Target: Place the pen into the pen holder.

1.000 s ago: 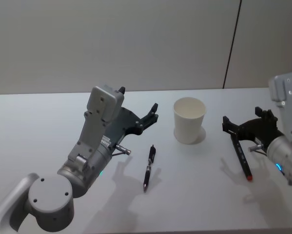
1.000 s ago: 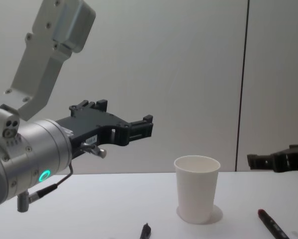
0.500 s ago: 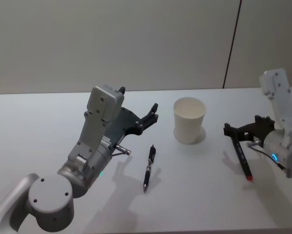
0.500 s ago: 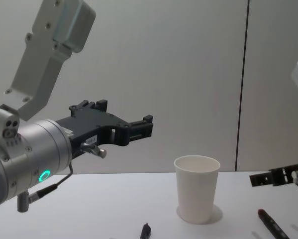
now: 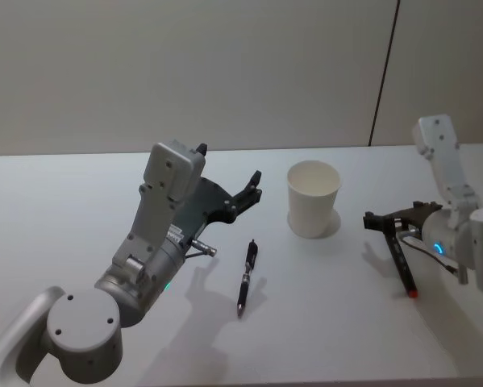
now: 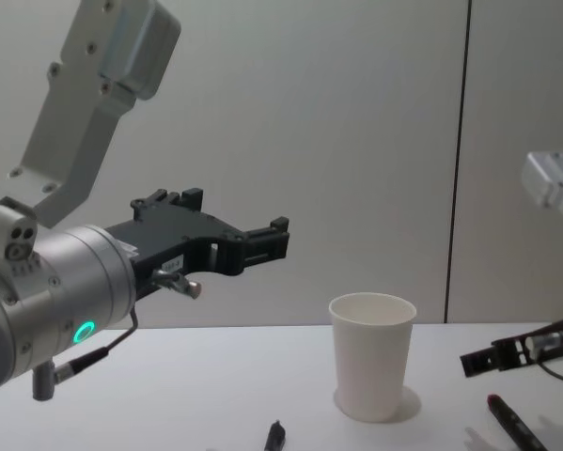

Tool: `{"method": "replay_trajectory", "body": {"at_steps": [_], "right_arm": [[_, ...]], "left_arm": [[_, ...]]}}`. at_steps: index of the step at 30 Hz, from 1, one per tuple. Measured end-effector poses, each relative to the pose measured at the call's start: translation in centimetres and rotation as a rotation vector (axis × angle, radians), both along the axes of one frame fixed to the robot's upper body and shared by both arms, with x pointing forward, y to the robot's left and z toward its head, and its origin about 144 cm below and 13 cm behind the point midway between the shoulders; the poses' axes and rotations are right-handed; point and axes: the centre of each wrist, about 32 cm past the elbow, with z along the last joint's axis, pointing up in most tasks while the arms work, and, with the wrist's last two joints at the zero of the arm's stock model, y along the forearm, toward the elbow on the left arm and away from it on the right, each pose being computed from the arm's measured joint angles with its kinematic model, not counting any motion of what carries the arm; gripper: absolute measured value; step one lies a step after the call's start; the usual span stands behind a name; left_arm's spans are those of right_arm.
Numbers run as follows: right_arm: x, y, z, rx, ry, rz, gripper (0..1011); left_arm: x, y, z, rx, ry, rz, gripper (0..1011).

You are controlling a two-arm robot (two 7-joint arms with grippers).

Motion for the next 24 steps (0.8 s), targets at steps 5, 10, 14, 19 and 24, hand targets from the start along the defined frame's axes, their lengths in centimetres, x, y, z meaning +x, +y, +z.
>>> {"method": "replay_trajectory", "body": {"at_steps": [5, 10, 14, 19, 24], "right_arm": [[1.2, 0.4, -0.3, 0.003, 0.041, -0.004, 1001], [2.1, 0.7, -0.5, 0.007, 0.072, -0.009, 1001], [2.9, 0.9, -0.8, 0.011, 0.099, -0.015, 1001], [3.6, 1.1, -1.1, 0.013, 0.122, -0.022, 1001], [4.2, 1.2, -1.5, 0.014, 0.138, -0.028, 1001]], "left_arm": [[0.0, 0.0, 0.0, 0.0, 0.0, 0.0, 1004], [0.0, 0.0, 0.0, 0.0, 0.0, 0.0, 1004], [0.0, 0.0, 0.0, 0.0, 0.0, 0.0, 1004], [0.0, 0.0, 0.0, 0.0, 0.0, 0.0, 1004], [0.0, 0.0, 0.0, 0.0, 0.0, 0.0, 1004]]}}
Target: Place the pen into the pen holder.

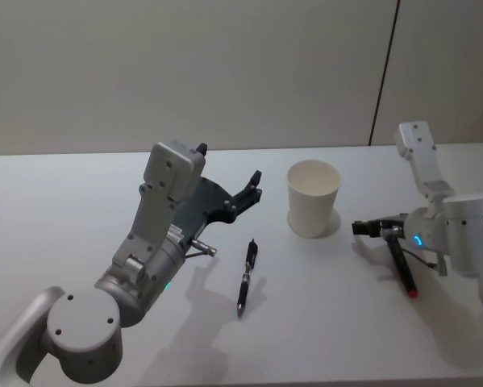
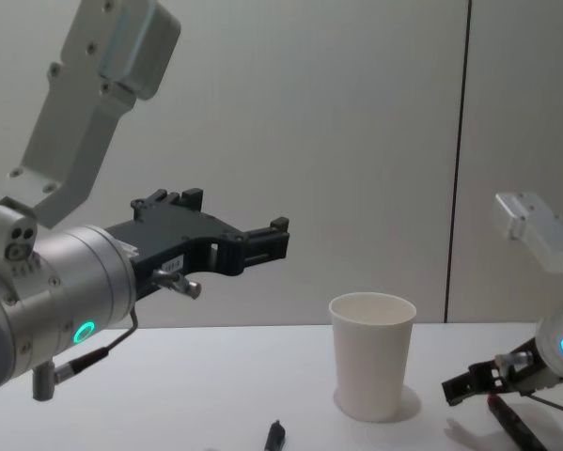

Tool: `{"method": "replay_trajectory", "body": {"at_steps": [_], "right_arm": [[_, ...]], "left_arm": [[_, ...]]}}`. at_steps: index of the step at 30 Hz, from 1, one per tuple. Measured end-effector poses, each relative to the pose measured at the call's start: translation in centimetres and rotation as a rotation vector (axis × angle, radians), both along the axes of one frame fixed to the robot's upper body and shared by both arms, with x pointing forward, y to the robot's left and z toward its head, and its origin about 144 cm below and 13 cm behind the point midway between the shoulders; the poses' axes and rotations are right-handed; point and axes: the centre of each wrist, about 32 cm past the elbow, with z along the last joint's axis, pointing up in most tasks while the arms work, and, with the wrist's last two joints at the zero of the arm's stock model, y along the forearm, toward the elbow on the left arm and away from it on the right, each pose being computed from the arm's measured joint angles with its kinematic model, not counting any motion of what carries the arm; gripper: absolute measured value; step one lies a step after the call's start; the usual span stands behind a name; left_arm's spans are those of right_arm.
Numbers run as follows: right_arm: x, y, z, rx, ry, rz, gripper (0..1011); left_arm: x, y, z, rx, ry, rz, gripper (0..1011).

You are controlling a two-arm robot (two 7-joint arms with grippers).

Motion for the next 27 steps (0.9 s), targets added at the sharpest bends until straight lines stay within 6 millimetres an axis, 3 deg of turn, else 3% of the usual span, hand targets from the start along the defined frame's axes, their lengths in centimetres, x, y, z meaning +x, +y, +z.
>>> {"method": "replay_trajectory", "body": {"at_steps": [12, 17, 27], "right_arm": [[0.9, 0.1, -0.6, 0.0, 0.017, -0.011, 1000], [1.1, 0.0, -0.8, 0.002, 0.019, -0.013, 907], [1.3, -0.1, -1.2, -0.002, 0.03, -0.016, 622]], "left_arm": [[0.0, 0.0, 0.0, 0.0, 0.0, 0.0, 1004], [0.0, 0.0, 0.0, 0.0, 0.0, 0.0, 1004], [0.0, 0.0, 0.0, 0.0, 0.0, 0.0, 1004]]}}
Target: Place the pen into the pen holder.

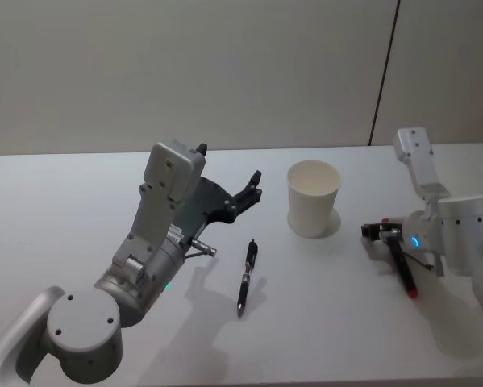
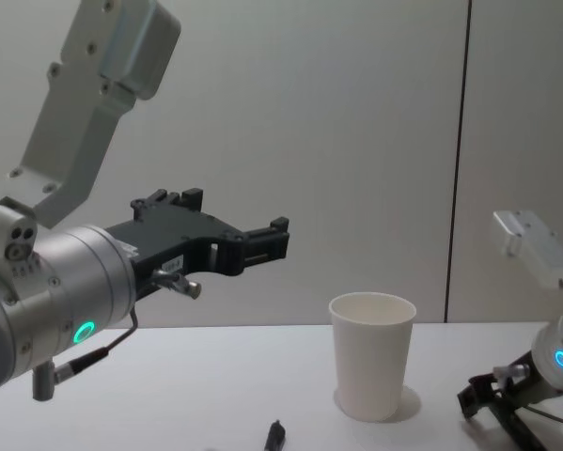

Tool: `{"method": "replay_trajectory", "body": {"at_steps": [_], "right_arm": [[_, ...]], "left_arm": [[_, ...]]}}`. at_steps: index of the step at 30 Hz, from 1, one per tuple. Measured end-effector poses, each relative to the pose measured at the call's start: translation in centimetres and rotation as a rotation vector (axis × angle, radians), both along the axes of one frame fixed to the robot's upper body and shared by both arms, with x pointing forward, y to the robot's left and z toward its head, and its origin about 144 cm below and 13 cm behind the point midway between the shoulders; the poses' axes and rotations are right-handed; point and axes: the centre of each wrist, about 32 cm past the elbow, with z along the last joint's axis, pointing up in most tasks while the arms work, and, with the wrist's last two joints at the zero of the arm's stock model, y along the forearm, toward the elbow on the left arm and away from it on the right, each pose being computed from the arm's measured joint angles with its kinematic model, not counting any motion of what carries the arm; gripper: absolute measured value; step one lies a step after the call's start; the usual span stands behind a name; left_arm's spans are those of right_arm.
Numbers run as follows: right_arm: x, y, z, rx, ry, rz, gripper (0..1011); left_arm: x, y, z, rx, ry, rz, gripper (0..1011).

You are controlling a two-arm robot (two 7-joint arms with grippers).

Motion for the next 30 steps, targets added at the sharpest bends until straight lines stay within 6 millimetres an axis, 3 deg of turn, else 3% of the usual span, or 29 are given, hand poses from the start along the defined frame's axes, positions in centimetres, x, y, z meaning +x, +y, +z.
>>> {"method": "replay_trajectory", "body": {"at_steps": [1, 13, 30], "right_arm": [[0.03, -0.03, -0.09, -0.001, 0.002, -0.001, 548], [0.2, -0.2, -0.62, -0.004, 0.009, -0.003, 172], [-0.11, -0.42, -0.49, 0.01, -0.074, 0.009, 164]], "left_arm": [[0.0, 0.0, 0.0, 0.0, 0.0, 0.0, 1004], [0.0, 0.0, 0.0, 0.0, 0.0, 0.0, 1004], [0.0, 0.0, 0.0, 0.0, 0.0, 0.0, 1004]]}}
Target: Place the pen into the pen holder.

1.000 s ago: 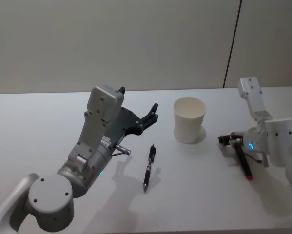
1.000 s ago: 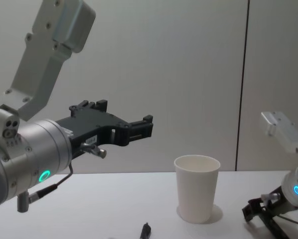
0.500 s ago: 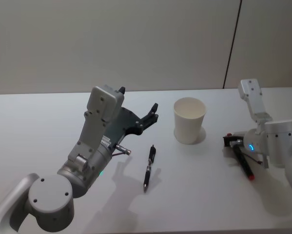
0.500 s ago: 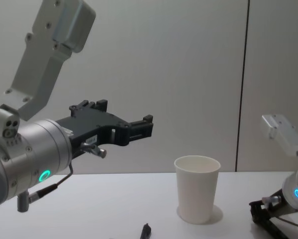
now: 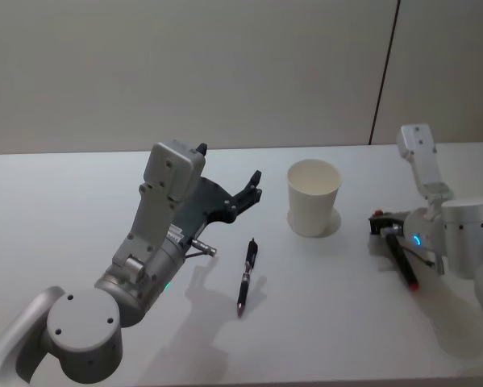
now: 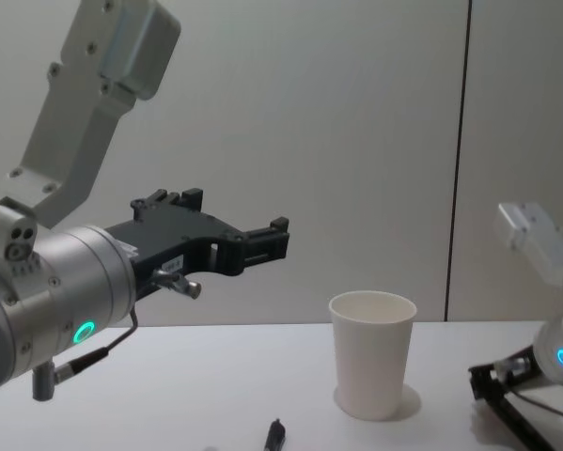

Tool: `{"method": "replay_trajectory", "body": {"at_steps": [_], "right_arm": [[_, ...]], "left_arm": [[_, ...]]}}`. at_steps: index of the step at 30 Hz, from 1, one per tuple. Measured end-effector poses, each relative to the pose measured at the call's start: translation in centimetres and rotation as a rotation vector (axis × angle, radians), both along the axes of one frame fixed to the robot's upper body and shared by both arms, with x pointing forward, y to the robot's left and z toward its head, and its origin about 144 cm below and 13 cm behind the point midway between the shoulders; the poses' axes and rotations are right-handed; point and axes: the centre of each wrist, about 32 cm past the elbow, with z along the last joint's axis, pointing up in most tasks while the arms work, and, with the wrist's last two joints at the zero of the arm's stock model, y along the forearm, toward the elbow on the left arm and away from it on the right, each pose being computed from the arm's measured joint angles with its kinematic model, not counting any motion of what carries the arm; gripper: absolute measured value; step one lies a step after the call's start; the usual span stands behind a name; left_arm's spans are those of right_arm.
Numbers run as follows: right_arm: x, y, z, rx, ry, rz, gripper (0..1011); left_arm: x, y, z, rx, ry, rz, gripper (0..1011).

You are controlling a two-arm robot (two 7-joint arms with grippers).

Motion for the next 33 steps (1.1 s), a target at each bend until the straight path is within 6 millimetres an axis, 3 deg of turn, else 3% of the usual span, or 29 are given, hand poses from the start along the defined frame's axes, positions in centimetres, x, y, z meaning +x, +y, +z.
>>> {"method": "replay_trajectory", "body": {"at_steps": [33], "right_arm": [[-0.9, 0.5, 3.4, 0.109, -0.475, 0.105, 164]], "left_arm": [[0.0, 0.0, 0.0, 0.0, 0.0, 0.0, 1004]]}}
